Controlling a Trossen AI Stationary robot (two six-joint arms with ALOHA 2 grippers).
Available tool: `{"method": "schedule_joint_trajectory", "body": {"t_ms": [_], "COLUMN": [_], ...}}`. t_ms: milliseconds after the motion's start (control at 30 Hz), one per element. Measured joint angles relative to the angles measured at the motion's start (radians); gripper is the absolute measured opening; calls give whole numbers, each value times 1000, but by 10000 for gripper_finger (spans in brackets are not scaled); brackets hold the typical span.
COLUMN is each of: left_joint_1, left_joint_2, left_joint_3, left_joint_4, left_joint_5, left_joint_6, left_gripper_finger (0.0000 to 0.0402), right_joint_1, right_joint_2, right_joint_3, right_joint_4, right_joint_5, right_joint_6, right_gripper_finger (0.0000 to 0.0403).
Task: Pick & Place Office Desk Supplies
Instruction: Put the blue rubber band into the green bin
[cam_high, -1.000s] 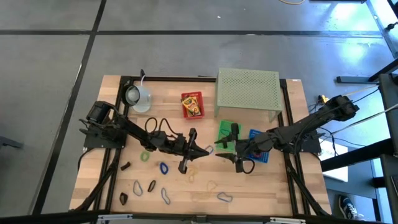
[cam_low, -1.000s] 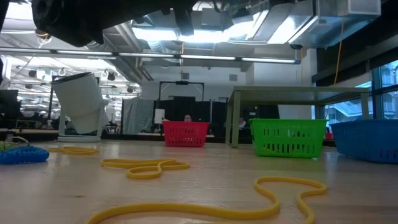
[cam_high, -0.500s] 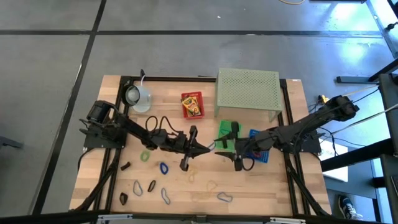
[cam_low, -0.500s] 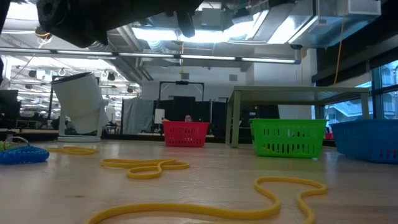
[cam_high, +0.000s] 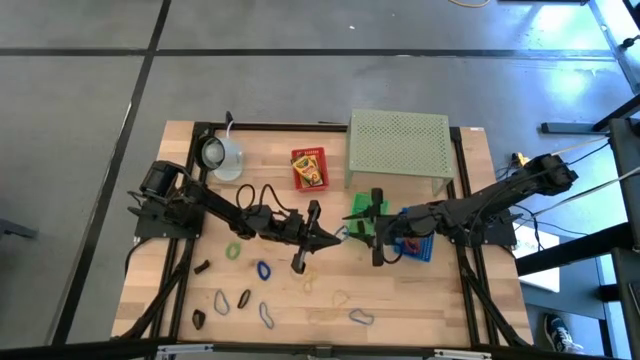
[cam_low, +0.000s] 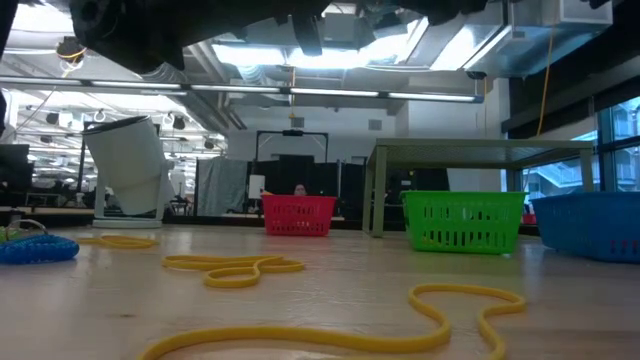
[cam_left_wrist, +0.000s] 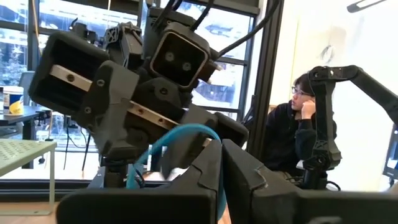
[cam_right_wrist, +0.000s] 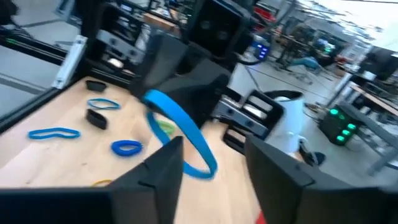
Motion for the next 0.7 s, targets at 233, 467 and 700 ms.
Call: {"method": "schedule_joint_trajectory", "body": {"t_ms": [233, 467, 700], "left_joint_1": [0, -3, -19], "left_joint_2": [0, 0, 0], "left_joint_3": [0, 0, 0], "left_joint_4": [0, 0, -7], "left_joint_5": [0, -77, -325], "left_joint_6": [7, 6, -12], "left_gripper_finger": [7, 12, 74], "right_joint_1": [0, 0, 0], "right_joint_2": [0, 0, 0], "right_joint_3": [0, 0, 0], "right_joint_4": [-1, -31, -110], "right_joint_5": [51, 51, 90], "right_joint_6": [-5, -15, 12], "right_gripper_finger": [35, 11, 6]}}
